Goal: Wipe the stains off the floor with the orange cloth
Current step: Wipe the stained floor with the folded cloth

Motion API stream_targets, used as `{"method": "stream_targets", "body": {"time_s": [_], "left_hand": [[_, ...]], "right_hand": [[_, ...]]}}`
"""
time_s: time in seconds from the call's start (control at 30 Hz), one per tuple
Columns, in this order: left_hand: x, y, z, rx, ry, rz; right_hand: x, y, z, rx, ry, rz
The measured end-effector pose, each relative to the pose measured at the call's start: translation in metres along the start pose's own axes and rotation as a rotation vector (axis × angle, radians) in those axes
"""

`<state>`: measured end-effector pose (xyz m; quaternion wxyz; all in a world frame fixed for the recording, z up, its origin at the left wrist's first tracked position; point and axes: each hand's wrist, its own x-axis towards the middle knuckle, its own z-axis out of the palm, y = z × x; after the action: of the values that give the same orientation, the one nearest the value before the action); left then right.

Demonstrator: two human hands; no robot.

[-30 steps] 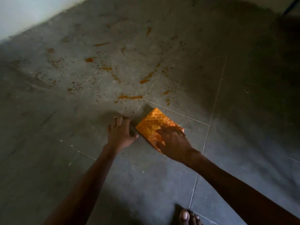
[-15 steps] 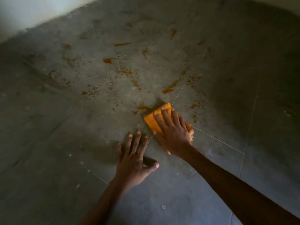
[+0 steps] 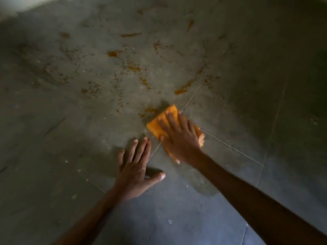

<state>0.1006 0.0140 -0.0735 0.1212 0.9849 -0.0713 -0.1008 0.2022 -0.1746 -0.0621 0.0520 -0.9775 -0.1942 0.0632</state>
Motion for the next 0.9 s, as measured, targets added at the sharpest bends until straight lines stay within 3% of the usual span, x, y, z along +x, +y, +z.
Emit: {"method": "stream_targets", "body": {"time_s": [0.07, 0.13, 0.23, 0.33, 0.4, 0.5, 0.6, 0.67, 0.77, 0.83, 0.9], "left_hand": [[-0.001, 0.001, -0.002, -0.02, 0.004, -0.008], [-0.002, 0.0, -0.002, -0.028, -0.002, -0.008], [-0.002, 0.002, -0.005, -0.024, -0.003, -0.007], [0.004, 0.002, -0.012, 0.011, -0.085, 0.001], [0.01, 0.004, -0.018, 0.019, -0.128, 0.008], [0.011, 0.0, -0.028, 0.008, -0.147, 0.047], [0.005, -0.01, -0.032, 0.002, -0.116, 0.104], [0.003, -0.015, -0.031, -0.027, -0.109, 0.148], [0.008, -0.019, -0.025, -0.168, -0.103, 0.174], [0.016, -0.023, -0.032, -0.345, -0.051, 0.179], [0.033, -0.034, -0.049, -0.453, 0.04, 0.141]], "right_hand": [[-0.077, 0.009, 0.008, -0.003, -0.031, -0.137], [-0.119, 0.054, 0.008, -0.014, -0.05, -0.126], [-0.078, 0.124, -0.007, -0.053, -0.018, 0.137], [0.02, 0.119, -0.025, 0.065, 0.028, 0.351], [0.056, 0.078, -0.02, 0.082, 0.018, 0.263], [0.008, 0.028, -0.004, -0.026, 0.026, -0.048], [-0.098, 0.051, 0.007, -0.032, 0.027, -0.245], [-0.125, 0.091, 0.004, -0.058, 0.002, -0.254], [-0.059, 0.124, -0.006, -0.089, 0.007, -0.048], [0.014, 0.101, -0.018, 0.0, 0.08, 0.104], [0.076, 0.053, -0.019, 0.091, 0.035, 0.142]]}}
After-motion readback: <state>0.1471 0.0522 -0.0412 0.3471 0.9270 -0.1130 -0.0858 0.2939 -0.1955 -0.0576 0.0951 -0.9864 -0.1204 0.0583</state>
